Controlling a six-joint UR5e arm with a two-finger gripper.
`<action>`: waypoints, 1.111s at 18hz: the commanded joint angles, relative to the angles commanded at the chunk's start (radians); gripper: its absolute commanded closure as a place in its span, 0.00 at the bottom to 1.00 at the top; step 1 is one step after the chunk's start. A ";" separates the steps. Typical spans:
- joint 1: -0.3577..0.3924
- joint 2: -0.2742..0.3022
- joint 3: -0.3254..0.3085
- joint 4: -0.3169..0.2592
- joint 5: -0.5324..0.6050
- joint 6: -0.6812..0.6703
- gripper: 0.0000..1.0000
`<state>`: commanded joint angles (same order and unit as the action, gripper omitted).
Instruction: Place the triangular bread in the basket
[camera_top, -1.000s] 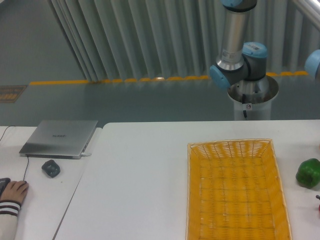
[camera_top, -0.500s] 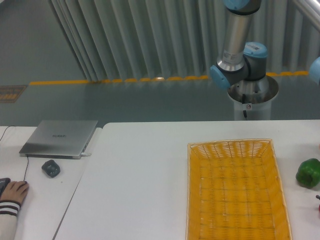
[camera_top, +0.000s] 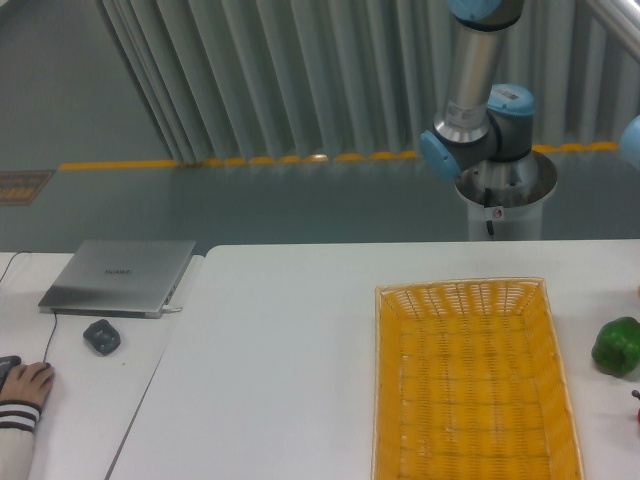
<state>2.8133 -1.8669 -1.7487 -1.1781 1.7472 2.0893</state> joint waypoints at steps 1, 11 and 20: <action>0.000 0.000 0.000 0.000 0.000 0.000 0.88; 0.005 0.061 0.009 -0.023 0.002 0.003 1.00; -0.075 0.265 0.008 -0.150 -0.130 -0.099 1.00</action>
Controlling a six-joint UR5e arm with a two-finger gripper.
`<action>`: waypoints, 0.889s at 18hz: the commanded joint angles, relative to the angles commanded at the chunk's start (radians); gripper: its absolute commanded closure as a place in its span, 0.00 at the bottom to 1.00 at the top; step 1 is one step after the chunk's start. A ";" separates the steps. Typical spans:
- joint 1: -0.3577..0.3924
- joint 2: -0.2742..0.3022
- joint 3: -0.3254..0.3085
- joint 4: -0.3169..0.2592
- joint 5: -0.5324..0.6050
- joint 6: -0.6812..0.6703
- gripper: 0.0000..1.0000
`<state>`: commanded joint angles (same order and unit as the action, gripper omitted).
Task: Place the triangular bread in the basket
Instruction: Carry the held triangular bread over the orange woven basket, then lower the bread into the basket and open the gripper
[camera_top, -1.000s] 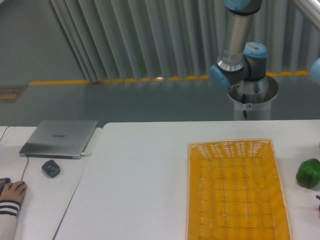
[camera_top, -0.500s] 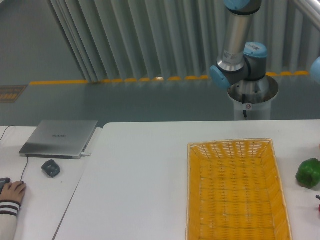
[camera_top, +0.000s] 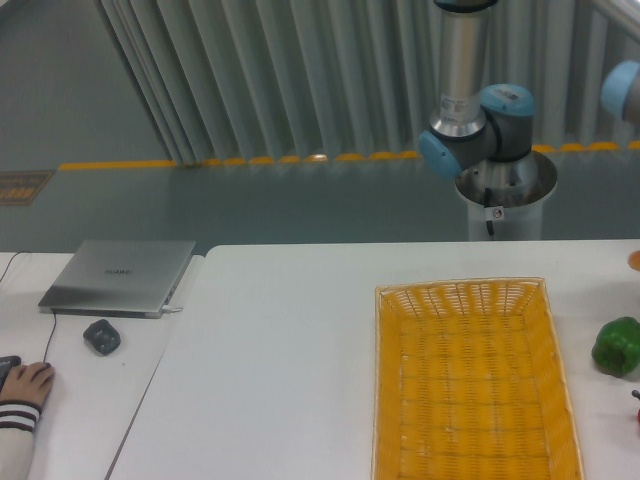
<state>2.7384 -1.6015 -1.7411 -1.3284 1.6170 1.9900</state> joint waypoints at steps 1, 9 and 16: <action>-0.031 0.003 0.005 0.003 -0.009 -0.040 1.00; -0.276 -0.073 0.092 0.038 -0.026 -0.423 1.00; -0.430 -0.162 0.152 0.153 0.006 -0.668 1.00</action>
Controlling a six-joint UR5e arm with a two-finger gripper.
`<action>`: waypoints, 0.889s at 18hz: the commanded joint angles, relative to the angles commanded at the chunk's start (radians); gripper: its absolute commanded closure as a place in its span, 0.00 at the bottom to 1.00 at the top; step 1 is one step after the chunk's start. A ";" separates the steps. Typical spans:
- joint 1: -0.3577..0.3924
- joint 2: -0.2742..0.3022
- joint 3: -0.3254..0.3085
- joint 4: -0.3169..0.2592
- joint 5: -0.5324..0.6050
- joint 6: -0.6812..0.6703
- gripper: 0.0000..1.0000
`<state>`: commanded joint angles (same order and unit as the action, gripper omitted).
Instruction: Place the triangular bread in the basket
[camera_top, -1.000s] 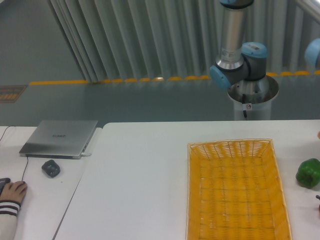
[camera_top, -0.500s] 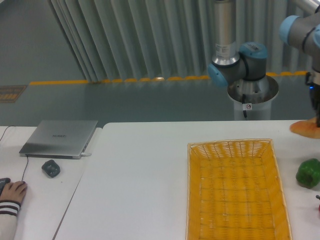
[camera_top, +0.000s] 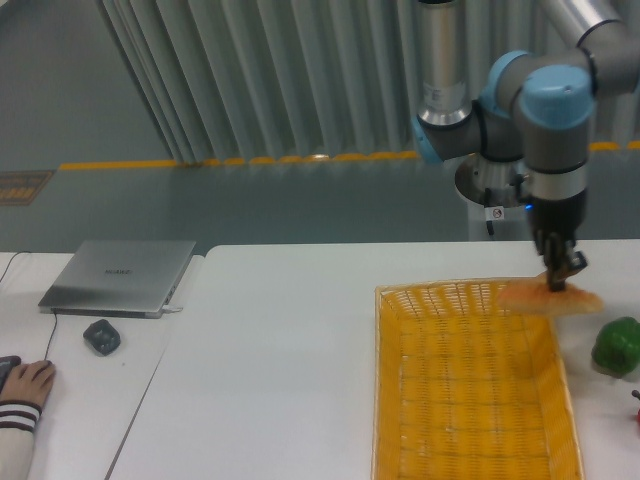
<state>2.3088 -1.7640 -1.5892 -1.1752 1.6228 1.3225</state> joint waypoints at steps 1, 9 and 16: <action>-0.020 -0.005 0.002 0.015 0.017 -0.038 1.00; -0.088 -0.006 0.005 0.040 0.072 -0.166 0.00; -0.082 -0.006 -0.008 0.040 0.139 -0.190 0.00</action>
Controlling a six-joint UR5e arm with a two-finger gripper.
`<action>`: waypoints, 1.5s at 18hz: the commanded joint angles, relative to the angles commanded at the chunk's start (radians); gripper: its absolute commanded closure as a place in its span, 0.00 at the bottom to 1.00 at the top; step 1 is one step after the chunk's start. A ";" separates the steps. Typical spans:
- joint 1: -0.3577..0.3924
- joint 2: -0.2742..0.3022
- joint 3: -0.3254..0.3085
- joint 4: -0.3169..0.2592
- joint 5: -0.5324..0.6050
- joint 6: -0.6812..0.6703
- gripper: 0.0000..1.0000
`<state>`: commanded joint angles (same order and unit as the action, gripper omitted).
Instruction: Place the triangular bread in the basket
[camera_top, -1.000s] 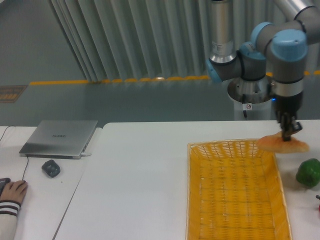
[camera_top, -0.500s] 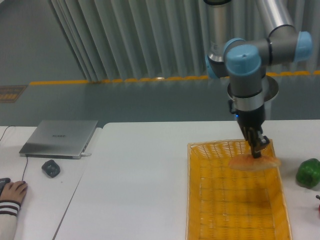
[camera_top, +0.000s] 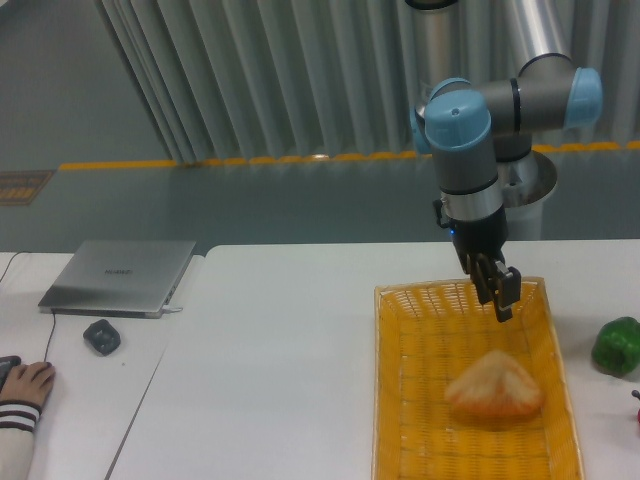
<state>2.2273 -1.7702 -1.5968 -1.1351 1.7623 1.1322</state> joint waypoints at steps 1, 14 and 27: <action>0.017 -0.003 -0.020 0.005 0.006 0.004 0.00; 0.411 -0.078 0.031 -0.020 -0.188 0.437 0.00; 0.519 -0.158 0.140 -0.109 -0.210 0.644 0.00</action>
<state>2.7458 -1.9282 -1.4573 -1.2441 1.5524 1.7763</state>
